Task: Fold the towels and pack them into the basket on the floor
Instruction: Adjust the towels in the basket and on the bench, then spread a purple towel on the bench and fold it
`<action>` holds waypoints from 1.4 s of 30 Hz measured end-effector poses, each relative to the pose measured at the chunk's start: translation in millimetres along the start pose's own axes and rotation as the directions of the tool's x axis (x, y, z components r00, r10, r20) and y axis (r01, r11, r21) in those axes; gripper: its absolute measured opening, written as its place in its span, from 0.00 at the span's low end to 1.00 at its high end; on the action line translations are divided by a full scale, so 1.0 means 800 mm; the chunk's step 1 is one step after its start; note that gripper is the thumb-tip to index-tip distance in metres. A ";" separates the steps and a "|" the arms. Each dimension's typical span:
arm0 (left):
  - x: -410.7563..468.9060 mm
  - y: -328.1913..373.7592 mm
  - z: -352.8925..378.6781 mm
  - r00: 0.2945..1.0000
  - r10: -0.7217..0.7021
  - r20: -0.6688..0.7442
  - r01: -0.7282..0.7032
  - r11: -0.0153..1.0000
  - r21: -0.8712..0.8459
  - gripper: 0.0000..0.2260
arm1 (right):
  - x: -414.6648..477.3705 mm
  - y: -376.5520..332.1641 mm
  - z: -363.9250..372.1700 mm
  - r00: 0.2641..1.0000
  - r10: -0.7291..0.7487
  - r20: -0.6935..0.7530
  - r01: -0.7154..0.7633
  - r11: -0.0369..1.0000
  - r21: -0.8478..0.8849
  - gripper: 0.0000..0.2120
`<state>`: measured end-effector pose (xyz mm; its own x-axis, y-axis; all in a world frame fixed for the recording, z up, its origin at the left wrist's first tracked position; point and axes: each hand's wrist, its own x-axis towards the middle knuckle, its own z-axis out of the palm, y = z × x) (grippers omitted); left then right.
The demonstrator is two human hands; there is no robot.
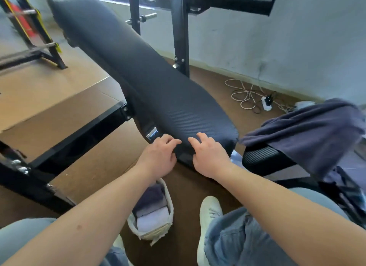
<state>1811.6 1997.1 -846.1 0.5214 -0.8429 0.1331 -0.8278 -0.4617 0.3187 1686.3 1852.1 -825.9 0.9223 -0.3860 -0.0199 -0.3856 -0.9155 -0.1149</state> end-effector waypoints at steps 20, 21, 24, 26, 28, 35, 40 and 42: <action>0.139 0.267 -0.019 0.900 0.420 0.119 -0.398 0.902 -0.169 0.20 | -0.103 0.225 -0.147 0.932 0.358 -0.058 -0.342 0.814 -0.469 0.31; 0.142 0.274 -0.016 0.893 0.431 0.131 -0.408 0.897 -0.172 0.20 | -0.106 0.228 -0.148 0.931 0.365 -0.003 -0.314 0.798 -0.514 0.36; 0.146 0.288 -0.008 0.887 0.435 0.157 -0.405 0.895 -0.186 0.19 | -0.110 0.231 -0.146 0.936 0.342 0.085 -0.223 0.761 -0.609 0.40; 0.145 0.291 -0.002 0.884 0.425 0.193 -0.392 0.901 -0.187 0.20 | -0.110 0.234 -0.145 0.948 0.298 0.112 -0.165 0.761 -0.627 0.31; 0.145 0.290 0.003 0.885 0.412 0.218 -0.375 0.907 -0.192 0.21 | -0.109 0.234 -0.144 0.957 0.252 0.144 -0.114 0.782 -0.613 0.23; 0.142 0.278 0.002 0.936 0.283 0.207 -0.208 0.923 -0.324 0.19 | -0.102 0.209 -0.149 0.958 0.204 -0.200 -0.241 0.953 -0.183 0.11; 0.143 0.264 -0.023 0.984 0.110 0.143 -0.031 0.885 -0.465 0.05 | -0.089 0.174 -0.164 0.942 0.220 -0.254 -0.160 0.959 0.235 0.07; 0.142 0.253 -0.037 0.992 -0.001 0.125 0.070 0.833 -0.549 0.06 | -0.081 0.163 -0.169 0.942 0.207 -0.264 -0.161 0.969 0.185 0.06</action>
<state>1709.5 1815.9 -738.3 0.4925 -0.8702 0.0145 -0.5392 -0.2920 0.7899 1572.5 1742.0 -705.0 0.7820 -0.5834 0.2194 -0.5179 -0.8040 -0.2922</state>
